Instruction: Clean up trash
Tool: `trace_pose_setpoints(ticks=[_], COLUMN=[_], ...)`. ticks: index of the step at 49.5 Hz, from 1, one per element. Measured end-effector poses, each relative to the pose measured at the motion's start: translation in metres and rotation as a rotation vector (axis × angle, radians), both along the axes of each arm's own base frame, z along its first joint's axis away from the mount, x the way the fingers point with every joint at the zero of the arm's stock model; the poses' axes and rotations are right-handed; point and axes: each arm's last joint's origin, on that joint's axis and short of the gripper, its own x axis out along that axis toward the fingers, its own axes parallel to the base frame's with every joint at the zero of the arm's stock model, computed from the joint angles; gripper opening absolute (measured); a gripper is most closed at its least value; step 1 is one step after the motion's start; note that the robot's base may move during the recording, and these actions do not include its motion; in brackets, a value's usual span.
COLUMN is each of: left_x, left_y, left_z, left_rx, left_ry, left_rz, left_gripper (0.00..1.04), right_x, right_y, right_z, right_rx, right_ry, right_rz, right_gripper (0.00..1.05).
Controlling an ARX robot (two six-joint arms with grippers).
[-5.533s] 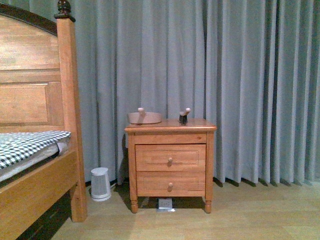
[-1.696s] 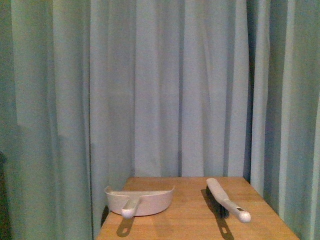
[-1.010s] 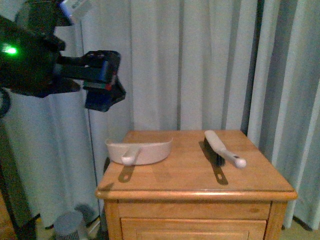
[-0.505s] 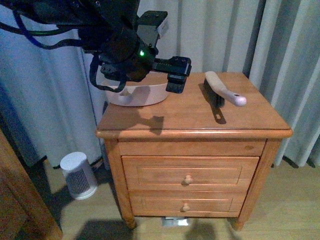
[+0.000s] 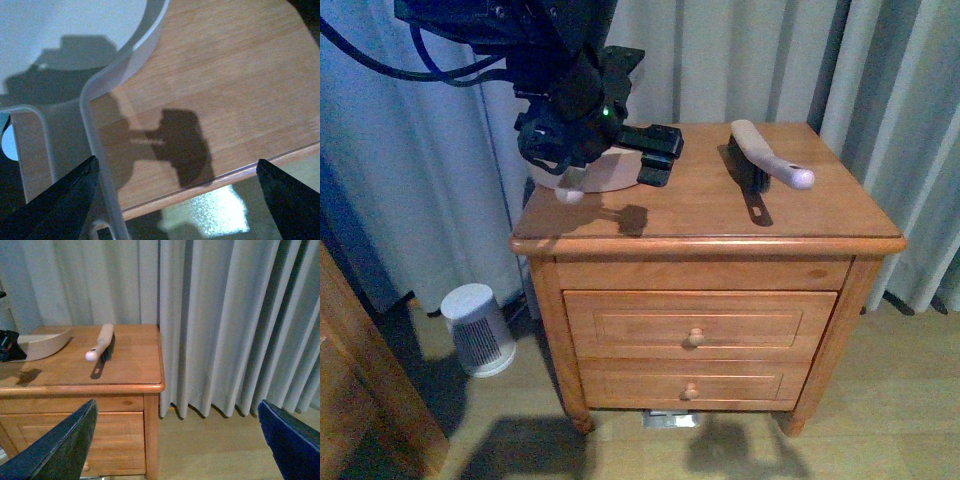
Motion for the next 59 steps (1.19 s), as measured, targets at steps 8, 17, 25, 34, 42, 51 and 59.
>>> trace_pose_setpoints(ticks=[8, 17, 25, 34, 42, 51, 59], left_x=[0.005, 0.005, 0.006, 0.009, 0.013, 0.023, 0.025], left_y=[0.003, 0.001, 0.002, 0.005, 0.014, 0.032, 0.039], left_z=[0.003, 0.003, 0.006, 0.011, 0.009, 0.005, 0.001], left_rx=[-0.001, -0.006, 0.010, 0.029, 0.064, 0.095, 0.097], left_ry=[-0.015, -0.017, -0.029, -0.051, -0.054, -0.051, -0.041], left_rz=[0.011, 0.003, 0.012, 0.033, 0.065, 0.122, 0.135], left_gripper=[0.97, 0.97, 0.97, 0.97, 0.97, 0.97, 0.97], right_x=[0.000, 0.000, 0.000, 0.000, 0.000, 0.000, 0.000], right_y=[0.000, 0.000, 0.000, 0.000, 0.000, 0.000, 0.000], right_z=[0.000, 0.000, 0.000, 0.000, 0.000, 0.000, 0.000], right_rx=[0.000, 0.000, 0.000, 0.000, 0.000, 0.000, 0.000], right_ry=[0.000, 0.000, 0.000, 0.000, 0.000, 0.000, 0.000], right_rz=[0.000, 0.000, 0.000, 0.000, 0.000, 0.000, 0.000], right_gripper=[0.97, 0.97, 0.97, 0.97, 0.97, 0.97, 0.97])
